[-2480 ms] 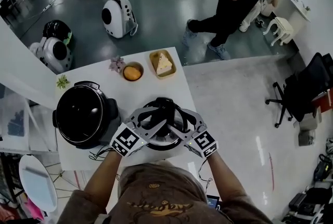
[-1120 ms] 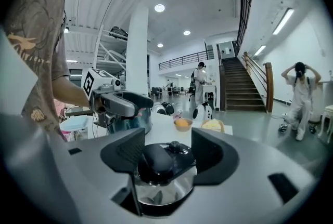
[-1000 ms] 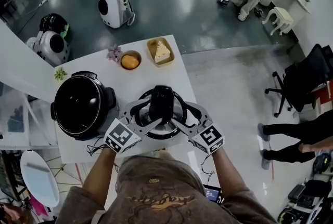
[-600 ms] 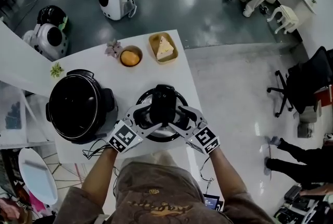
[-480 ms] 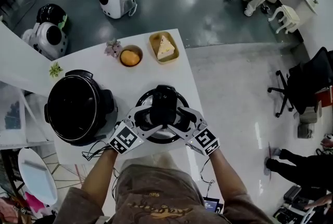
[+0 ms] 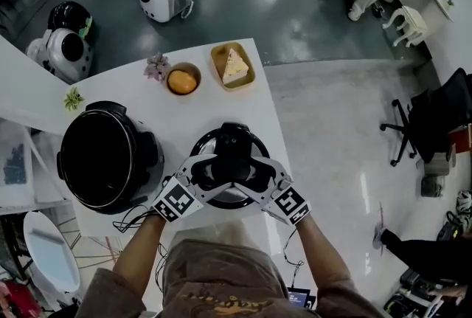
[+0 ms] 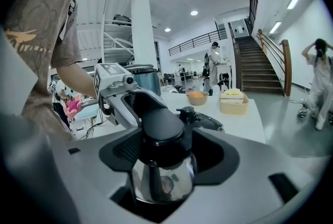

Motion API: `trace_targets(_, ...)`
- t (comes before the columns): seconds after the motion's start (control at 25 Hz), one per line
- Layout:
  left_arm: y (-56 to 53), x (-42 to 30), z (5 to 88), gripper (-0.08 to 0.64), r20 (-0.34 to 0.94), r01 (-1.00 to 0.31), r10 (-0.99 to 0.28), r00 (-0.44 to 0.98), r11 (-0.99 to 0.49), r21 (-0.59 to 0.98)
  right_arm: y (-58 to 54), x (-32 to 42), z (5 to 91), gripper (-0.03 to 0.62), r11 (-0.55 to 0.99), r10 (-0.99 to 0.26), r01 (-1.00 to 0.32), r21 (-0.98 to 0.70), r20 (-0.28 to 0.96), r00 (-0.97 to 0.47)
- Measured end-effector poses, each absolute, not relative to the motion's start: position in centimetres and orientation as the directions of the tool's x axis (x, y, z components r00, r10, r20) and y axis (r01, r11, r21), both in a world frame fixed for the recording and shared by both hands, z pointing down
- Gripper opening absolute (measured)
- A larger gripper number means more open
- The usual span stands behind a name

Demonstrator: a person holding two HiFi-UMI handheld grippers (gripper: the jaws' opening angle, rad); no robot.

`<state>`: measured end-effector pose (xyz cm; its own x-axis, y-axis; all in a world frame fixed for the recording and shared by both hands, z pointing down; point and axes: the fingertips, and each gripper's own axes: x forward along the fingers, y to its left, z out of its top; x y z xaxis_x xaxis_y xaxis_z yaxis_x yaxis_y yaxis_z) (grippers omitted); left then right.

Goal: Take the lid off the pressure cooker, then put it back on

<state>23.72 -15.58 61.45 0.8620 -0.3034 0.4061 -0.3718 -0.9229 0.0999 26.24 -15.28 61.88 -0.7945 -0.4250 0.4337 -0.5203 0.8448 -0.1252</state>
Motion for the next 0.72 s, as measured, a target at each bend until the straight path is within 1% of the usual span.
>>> trace_targets(0.12,-15.5,23.9,61.4,0.290,0.403,-0.365,-0.297,0.866,-0.926,0.101,-15.1,26.3,61.9,0.288,0.853,-0.415,-0.509,-0.116,0.441,-0.796)
trace_targets(0.32,-15.5,23.8,61.4,0.284,0.405,-0.360,-0.289,0.867,-0.927,0.110,-14.9,26.0,61.9,0.249,0.874,-0.388,-0.477,-0.095,0.455,-0.801)
trace_targets(0.72,-15.0,23.9,59.7,0.281,0.415,-0.361,-0.285,0.864,-0.925,0.116,-14.4,26.1,60.3,0.245,0.864,-0.390,-0.488,-0.123,0.451,-0.803)
